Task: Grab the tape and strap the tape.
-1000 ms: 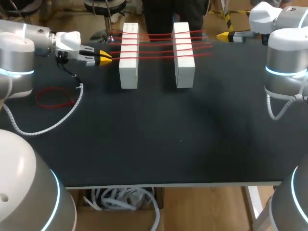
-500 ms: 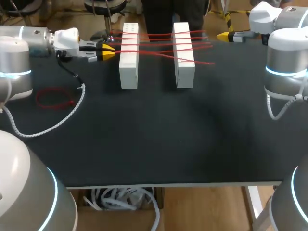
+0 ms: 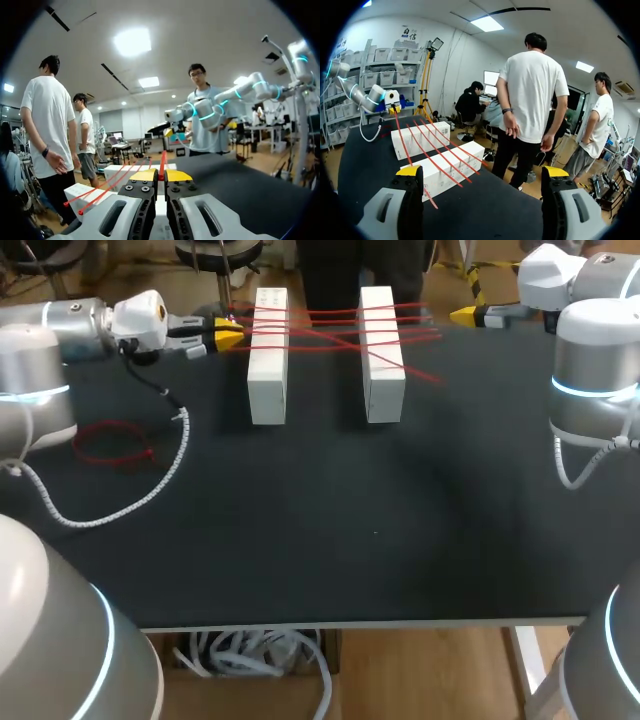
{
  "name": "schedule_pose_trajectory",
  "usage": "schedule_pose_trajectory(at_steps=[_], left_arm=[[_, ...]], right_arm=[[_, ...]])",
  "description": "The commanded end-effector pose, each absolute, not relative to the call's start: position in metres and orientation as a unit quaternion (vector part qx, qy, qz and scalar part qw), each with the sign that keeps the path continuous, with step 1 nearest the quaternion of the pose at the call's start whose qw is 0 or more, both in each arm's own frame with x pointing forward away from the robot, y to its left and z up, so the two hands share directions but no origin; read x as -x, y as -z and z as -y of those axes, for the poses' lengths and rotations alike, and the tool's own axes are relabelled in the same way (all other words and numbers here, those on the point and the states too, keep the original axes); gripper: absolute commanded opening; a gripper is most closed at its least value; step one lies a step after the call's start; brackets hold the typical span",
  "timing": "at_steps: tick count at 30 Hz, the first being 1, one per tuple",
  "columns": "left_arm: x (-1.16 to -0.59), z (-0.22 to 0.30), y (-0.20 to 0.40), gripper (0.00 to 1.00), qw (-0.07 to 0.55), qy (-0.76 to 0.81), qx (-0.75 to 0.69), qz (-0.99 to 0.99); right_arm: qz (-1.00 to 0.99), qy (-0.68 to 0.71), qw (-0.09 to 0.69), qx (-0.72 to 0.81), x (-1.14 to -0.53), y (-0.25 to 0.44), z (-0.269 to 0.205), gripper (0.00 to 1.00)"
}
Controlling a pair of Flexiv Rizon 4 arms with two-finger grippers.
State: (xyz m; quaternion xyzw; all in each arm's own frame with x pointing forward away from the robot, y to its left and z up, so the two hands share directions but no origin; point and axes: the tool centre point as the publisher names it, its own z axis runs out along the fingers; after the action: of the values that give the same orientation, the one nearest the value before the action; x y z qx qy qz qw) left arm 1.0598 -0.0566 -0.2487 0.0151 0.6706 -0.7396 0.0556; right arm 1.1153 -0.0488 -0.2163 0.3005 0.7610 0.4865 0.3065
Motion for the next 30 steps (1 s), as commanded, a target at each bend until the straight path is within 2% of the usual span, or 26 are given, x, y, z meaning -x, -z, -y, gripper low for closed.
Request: schedule_pose_trajectory(at_steps=[1, 23, 30], left_arm=[[-1.056, 0.058, 0.248, 0.0, 0.036, 0.733, -0.005, -0.68], [-1.056, 0.058, 0.248, 0.0, 0.036, 0.733, -0.005, -0.68], [-1.053, 0.075, 0.227, 0.0, 0.029, 0.765, -0.038, -0.642]], right_arm=[[-0.761, -0.487, 0.306, -0.3, -1.115, 0.216, 0.05, 1.0], [-0.761, -0.487, 0.306, -0.3, -1.115, 0.216, 0.05, 1.0], [-0.761, -0.487, 0.306, -0.3, -1.115, 0.216, 0.05, 1.0]])
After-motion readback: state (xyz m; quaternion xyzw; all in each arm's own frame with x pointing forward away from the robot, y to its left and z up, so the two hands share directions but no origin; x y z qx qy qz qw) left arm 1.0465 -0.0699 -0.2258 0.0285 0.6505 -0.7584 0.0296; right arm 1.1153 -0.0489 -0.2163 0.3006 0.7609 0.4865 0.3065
